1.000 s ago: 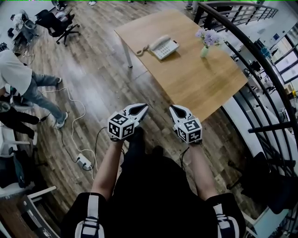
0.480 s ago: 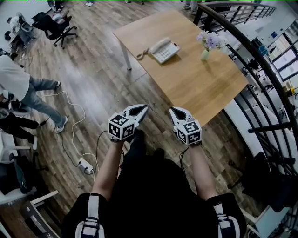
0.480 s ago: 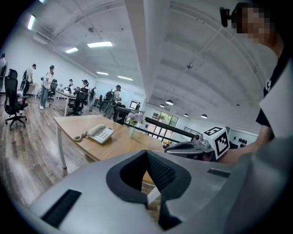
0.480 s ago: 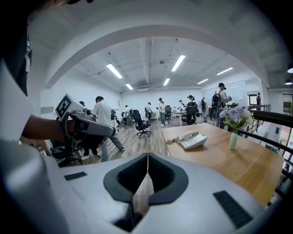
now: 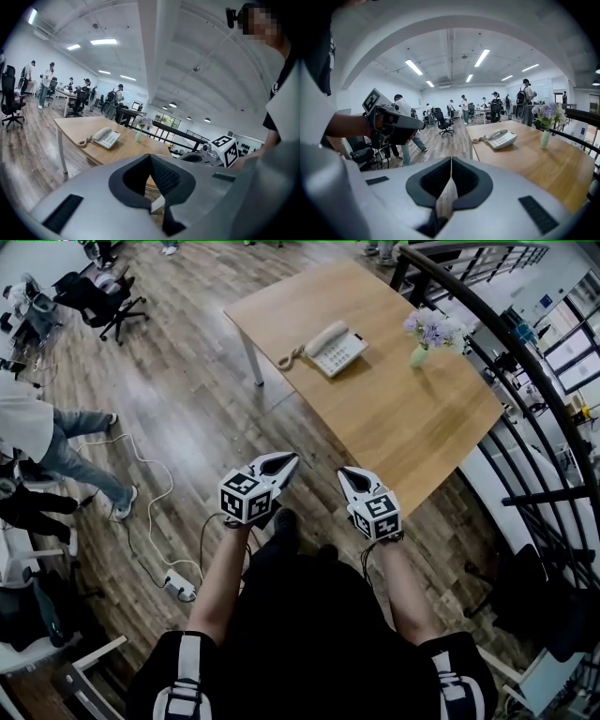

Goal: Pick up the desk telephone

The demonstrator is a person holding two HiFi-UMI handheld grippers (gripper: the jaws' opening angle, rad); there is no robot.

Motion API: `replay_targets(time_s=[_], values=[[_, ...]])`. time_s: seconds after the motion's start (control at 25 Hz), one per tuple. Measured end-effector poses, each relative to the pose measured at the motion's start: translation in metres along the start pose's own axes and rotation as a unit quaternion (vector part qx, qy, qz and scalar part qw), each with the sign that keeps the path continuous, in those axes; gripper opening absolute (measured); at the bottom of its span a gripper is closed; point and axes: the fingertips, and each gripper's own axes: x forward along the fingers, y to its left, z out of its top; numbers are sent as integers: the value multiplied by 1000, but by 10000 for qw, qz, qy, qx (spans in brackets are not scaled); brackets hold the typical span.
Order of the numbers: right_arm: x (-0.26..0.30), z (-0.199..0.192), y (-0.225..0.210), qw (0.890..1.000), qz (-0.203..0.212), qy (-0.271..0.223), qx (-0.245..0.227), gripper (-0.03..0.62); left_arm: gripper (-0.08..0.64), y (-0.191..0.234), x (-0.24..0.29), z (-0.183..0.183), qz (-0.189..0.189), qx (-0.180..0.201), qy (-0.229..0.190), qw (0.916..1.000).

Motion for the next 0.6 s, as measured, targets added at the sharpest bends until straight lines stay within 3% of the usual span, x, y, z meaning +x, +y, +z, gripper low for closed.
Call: replay_targets(time_s=[0.4,0.6], values=[[58,6,4,9997,-54,249,30,26,21,64,-2,11,-73,-256,56,9996],[79,12,-2,9993,-160,215,249,26,21,90,3,16,-200,-200,158,9995]])
